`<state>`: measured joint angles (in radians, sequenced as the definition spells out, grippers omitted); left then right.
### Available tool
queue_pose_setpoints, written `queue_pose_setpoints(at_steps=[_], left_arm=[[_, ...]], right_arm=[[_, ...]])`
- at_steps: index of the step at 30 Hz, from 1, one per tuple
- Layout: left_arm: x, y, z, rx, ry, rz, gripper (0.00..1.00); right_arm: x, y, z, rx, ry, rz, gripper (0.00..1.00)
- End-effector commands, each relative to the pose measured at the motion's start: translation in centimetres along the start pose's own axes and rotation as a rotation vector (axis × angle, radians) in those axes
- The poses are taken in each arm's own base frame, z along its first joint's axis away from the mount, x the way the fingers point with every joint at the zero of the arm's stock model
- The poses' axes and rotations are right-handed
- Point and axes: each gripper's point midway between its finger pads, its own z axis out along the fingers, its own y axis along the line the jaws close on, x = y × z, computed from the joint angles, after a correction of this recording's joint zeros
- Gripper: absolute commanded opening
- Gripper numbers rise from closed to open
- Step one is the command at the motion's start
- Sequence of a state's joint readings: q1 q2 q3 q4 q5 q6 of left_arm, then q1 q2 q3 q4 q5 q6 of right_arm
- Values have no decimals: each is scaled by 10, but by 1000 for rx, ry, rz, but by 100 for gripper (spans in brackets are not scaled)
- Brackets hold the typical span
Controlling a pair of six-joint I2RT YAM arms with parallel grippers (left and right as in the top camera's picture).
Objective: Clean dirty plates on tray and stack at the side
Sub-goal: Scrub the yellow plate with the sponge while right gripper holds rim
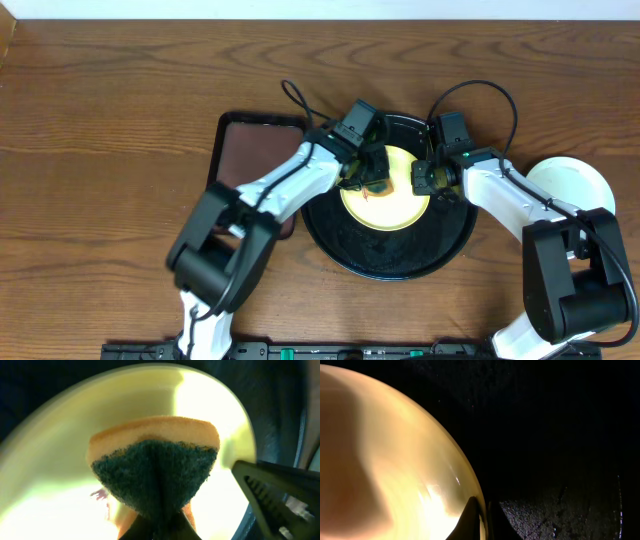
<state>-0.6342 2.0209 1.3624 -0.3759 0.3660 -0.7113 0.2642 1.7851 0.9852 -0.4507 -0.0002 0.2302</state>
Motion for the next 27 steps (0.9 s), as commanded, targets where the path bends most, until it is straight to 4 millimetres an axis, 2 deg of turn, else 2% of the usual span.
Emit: queue_pose_setpoints(at_steps=[1,4,6,10,15,18,20,24,27], left_arm=[[12,-5,17,58,90,-37,7],[14,19,24,-10,113,-80,7],[11,45,21,-110,97,-114,7],[2,99,7,-345,45,-51,8],[-7,136,-14,-570,-10,32,8],[-15,138,-24,-621,-36,41,8],[-20,132,-29,-625,-44,43,7],[-40,106,-51,-603,-73,44,8],[-55,87,-76,-583,-104,38,8]], right_arm=[[38,-8,25,45,124,6,1],[39,-8,25,47,130,6,1],[40,-8,25,48,132,6,1],[40,-8,25,48,133,6,1],[41,-9,24,49,139,6,1],[43,-9,24,51,145,6,1],[44,-9,24,53,152,6,1],[48,-10,23,57,168,6,1],[48,-11,23,57,168,6,1]])
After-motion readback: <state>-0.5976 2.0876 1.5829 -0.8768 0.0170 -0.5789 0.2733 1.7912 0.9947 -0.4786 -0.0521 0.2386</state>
